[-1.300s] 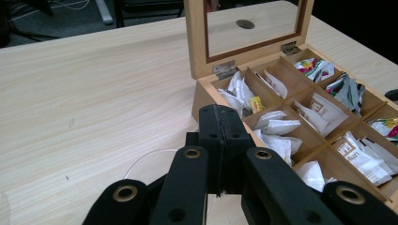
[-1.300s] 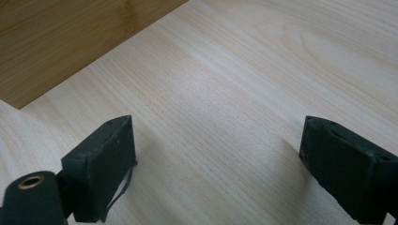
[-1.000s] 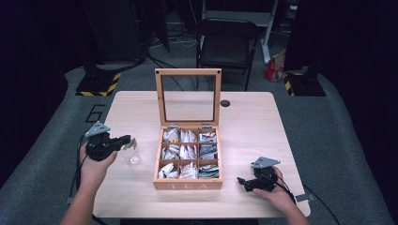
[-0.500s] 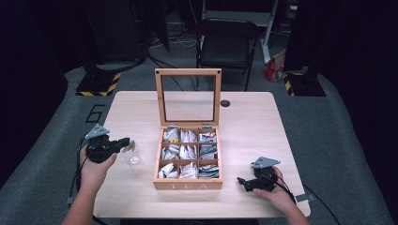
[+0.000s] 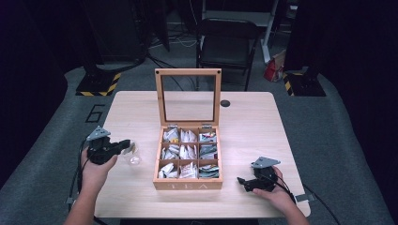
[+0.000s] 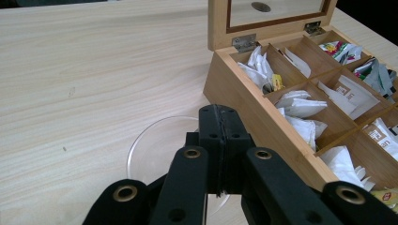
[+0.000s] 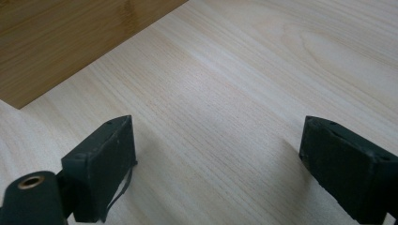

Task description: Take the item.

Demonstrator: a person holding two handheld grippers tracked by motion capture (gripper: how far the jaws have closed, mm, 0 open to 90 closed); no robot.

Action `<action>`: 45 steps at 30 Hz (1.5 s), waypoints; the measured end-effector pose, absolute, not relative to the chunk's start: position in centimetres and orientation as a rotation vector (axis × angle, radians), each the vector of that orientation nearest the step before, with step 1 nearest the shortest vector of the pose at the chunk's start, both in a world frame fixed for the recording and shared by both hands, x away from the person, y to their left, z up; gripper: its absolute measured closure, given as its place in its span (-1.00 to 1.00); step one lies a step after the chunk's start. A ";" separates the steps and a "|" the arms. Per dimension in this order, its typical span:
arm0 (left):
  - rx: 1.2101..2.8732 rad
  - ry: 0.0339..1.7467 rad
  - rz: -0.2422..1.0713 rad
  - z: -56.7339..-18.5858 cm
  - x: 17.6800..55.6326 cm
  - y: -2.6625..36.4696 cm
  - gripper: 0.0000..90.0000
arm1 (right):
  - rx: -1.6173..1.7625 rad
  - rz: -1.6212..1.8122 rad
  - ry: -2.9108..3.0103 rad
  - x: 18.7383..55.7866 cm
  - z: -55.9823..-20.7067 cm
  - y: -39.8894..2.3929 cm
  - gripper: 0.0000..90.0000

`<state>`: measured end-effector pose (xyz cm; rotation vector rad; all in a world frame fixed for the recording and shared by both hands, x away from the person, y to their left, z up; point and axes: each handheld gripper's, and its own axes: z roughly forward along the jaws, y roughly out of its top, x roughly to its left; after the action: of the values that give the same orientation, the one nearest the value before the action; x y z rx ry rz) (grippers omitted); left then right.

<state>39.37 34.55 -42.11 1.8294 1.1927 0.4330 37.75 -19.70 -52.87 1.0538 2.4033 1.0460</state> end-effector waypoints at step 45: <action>1.771 1.275 0.512 -42.1 38.5 36.5 0.05 | 1.054 1.046 2.403 37.7 -52.9 -19.7 -0.77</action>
<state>38.49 36.52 -42.12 1.7711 1.2747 0.5118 37.75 -19.70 -52.87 1.0541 2.4032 1.0458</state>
